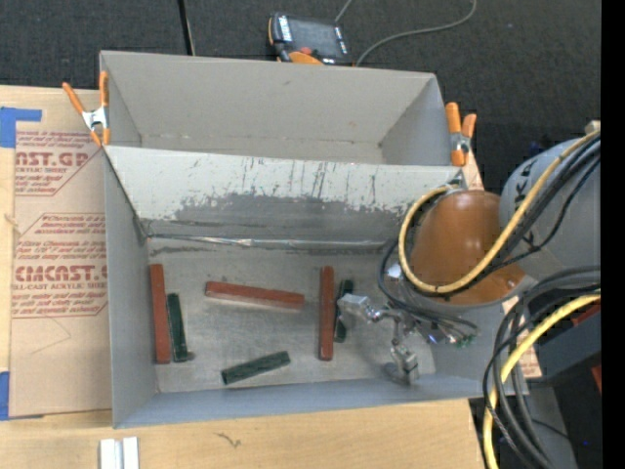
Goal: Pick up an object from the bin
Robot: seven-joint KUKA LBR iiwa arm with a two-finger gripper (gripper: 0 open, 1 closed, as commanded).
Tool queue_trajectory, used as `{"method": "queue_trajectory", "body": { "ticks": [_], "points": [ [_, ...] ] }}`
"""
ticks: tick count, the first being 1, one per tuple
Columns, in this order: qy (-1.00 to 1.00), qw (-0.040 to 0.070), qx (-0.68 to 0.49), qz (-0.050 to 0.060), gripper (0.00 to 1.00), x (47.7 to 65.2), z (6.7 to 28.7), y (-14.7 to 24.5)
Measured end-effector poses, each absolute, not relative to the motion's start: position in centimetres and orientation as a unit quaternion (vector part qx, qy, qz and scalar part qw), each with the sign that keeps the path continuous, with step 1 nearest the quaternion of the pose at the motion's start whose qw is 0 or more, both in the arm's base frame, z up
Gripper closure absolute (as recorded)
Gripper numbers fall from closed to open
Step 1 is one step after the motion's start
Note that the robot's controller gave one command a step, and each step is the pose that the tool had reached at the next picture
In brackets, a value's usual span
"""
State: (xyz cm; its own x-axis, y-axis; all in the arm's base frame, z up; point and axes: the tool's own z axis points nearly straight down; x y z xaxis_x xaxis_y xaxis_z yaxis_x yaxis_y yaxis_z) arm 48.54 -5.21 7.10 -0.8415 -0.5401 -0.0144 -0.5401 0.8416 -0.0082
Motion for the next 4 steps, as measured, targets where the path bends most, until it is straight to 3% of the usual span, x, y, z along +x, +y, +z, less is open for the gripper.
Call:
{"method": "queue_trajectory", "body": {
  "ticks": [1,2,3,4],
  "points": [
    [0.929,0.003,-0.369,0.001,0.00,53.7,10.1,1.8],
    [0.893,0.003,-0.450,0.000,0.00,56.2,11.1,4.2],
    [0.932,0.001,-0.363,0.003,0.00,56.7,6.8,13.1],
    [0.932,0.001,-0.363,0.001,0.00,56.7,6.8,13.2]
  ]
}}
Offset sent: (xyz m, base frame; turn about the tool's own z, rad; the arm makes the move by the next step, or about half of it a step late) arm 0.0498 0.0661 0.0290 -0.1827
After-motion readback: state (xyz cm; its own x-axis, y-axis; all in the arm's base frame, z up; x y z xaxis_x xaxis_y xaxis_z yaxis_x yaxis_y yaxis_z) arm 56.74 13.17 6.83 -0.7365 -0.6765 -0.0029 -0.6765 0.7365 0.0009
